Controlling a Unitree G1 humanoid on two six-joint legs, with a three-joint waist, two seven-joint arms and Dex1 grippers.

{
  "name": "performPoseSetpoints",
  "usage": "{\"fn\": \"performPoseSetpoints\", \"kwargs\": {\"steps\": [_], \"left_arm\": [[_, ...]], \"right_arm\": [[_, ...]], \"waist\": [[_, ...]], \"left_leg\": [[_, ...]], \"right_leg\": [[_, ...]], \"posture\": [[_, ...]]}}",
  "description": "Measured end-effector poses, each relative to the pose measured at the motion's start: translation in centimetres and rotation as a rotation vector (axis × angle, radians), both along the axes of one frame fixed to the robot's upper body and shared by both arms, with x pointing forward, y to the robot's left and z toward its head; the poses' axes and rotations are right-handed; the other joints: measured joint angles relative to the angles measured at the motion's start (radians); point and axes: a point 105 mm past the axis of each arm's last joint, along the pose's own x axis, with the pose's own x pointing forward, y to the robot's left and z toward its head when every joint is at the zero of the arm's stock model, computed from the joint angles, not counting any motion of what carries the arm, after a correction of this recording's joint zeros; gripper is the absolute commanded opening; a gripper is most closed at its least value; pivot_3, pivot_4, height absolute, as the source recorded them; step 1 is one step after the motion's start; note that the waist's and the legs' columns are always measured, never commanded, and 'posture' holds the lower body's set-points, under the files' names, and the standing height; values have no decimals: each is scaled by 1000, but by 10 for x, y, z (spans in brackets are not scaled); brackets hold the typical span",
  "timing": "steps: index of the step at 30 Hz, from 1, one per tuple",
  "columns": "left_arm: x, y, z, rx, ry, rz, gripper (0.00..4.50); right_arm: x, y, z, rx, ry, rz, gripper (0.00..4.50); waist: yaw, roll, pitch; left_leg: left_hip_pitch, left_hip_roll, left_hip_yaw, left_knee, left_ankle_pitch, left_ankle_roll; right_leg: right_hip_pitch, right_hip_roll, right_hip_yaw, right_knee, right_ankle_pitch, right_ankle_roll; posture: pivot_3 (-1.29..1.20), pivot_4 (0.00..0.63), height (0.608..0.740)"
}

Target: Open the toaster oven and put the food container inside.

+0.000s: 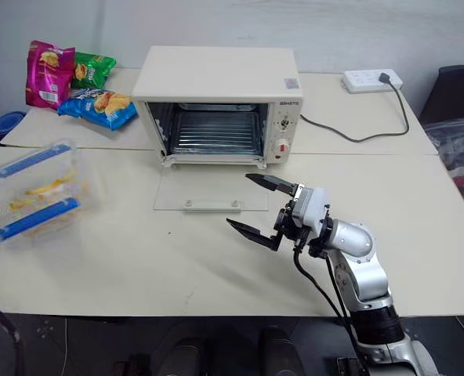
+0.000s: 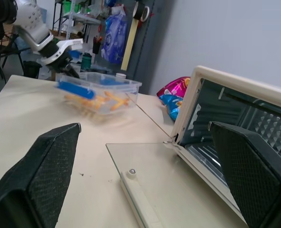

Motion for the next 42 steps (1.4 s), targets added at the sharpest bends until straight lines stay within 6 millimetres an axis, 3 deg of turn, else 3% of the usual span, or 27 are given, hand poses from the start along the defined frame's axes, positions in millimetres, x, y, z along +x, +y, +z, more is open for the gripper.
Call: {"fn": "performPoseSetpoints", "kwargs": {"steps": [4,6,14,16,19,22,23,25,32,34,36,40,42], "left_arm": [[12,-40,29,108,4,-209,152],[15,-62,31,133,26,-297,152],[37,-199,23,97,30,-662,152],[44,-221,20,82,21,-687,152],[48,-230,23,90,11,-696,152],[75,-261,26,101,-52,-664,152],[78,-264,23,96,-49,-661,152],[84,-266,22,100,-59,-641,882],[95,-283,34,59,-146,-662,2793],[96,-283,39,43,-187,-670,2793],[93,-280,56,24,-298,-725,2793],[69,-241,72,125,-437,-845,2793],[54,-225,67,181,-466,-933,2378]], "right_arm": [[0,-6,-6,-18,17,-20,4500],[1,-11,-9,-22,32,-39,4500],[0,-20,-22,-37,73,-85,4500],[-1,-21,-23,-33,77,-99,4500],[-1,-21,-24,-32,80,-104,4500],[-3,-19,-23,-10,80,-118,4500],[-3,-20,-22,-7,77,-123,4500],[-4,-19,-21,-3,73,-129,4500],[-6,-22,-23,8,90,-159,4500],[-7,-23,-23,6,94,-162,4500],[-9,-26,-23,-11,115,-165,4500],[-18,-36,-28,-42,235,-149,4500],[-25,-34,-34,-67,310,-113,4100]], "waist": [[-2,0,0],[-2,1,0],[1,1,0],[-1,1,0],[-10,1,0],[4,2,1],[4,2,1],[4,2,1],[0,2,1],[0,2,1],[-1,2,1],[-7,4,2],[-3,5,3]], "left_leg": [[-1,0,0,0,0,0],[-1,0,0,0,0,1],[-1,-1,-1,2,0,1],[-1,-1,0,2,0,1],[0,0,2,1,0,0],[0,-3,-2,4,0,0],[1,-4,-2,4,0,0],[0,-5,-3,4,1,0],[1,-5,-3,3,1,-1],[1,-5,-3,3,1,-1],[1,-5,-3,3,1,-1],[4,-5,-4,0,1,-2],[3,-5,-6,0,1,-2]], "right_leg": [[0,-1,1,0,0,0],[0,-1,1,0,0,0],[1,0,1,2,0,0],[0,1,1,2,0,0],[-1,3,3,3,0,0],[0,2,3,0,0,1],[0,1,2,0,0,1],[0,0,2,1,0,1],[0,1,2,1,0,1],[0,1,2,1,0,1],[0,1,1,0,0,1],[-1,3,2,-1,0,1],[0,2,2,-2,0,0]], "posture": [[0,150,740],[0,150,740],[0,150,740],[0,150,740],[0,150,740],[0,150,740],[0,150,740],[0,150,740],[0,150,740],[0,150,740],[0,150,740],[0,150,740],[0,150,740]]}}
